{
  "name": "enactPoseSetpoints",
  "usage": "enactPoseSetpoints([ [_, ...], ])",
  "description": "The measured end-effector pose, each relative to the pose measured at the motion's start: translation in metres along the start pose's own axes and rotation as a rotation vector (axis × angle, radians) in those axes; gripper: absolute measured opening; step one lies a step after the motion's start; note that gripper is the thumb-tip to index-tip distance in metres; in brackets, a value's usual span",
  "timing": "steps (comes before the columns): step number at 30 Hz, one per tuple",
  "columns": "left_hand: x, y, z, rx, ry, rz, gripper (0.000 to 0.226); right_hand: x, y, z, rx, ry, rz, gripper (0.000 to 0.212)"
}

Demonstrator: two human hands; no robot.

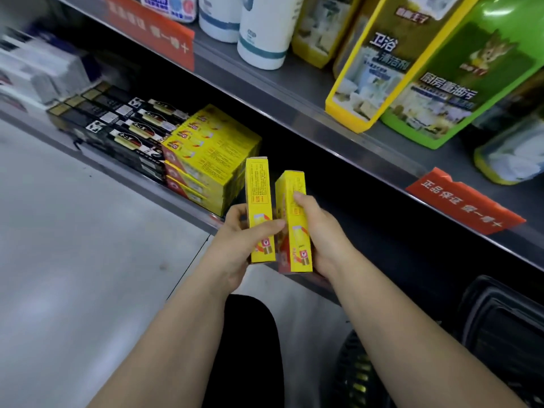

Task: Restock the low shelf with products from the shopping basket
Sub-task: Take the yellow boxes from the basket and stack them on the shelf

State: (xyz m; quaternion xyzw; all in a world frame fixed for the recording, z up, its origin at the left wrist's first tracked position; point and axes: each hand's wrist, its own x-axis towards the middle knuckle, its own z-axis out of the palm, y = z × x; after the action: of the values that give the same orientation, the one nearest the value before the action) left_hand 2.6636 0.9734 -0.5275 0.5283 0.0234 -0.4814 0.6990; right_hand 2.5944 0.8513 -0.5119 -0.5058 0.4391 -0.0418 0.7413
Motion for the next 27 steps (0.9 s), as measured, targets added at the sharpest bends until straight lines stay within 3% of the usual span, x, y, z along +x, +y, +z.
enactPoseSetpoints([
  [6,0.005,0.000,-0.003,0.021,-0.049,-0.061,0.073,0.009,-0.003,0.000,-0.014,-0.047,0.077,0.039],
  [10,0.011,-0.001,-0.007,0.037,0.002,-0.060,0.055,0.016,-0.007,0.000,0.003,-0.128,-0.025,0.047],
  [13,0.016,0.004,-0.020,0.000,0.047,-0.034,0.048,0.024,-0.018,-0.003,-0.190,-0.140,-0.093,0.053],
  [15,0.019,0.011,-0.031,0.007,0.080,0.002,0.045,0.032,-0.024,-0.005,-0.279,-0.112,-0.098,0.036],
  [18,0.025,0.025,-0.052,0.045,0.112,0.025,0.047,0.043,-0.031,-0.003,-0.205,-0.009,-0.107,0.009],
  [22,0.028,0.043,-0.074,0.134,0.123,0.052,0.068,0.056,-0.038,0.003,-0.078,0.054,-0.169,0.031],
  [27,0.038,0.055,-0.093,0.214,0.150,0.128,0.056,0.071,-0.037,0.014,-0.134,0.027,-0.254,0.038],
])
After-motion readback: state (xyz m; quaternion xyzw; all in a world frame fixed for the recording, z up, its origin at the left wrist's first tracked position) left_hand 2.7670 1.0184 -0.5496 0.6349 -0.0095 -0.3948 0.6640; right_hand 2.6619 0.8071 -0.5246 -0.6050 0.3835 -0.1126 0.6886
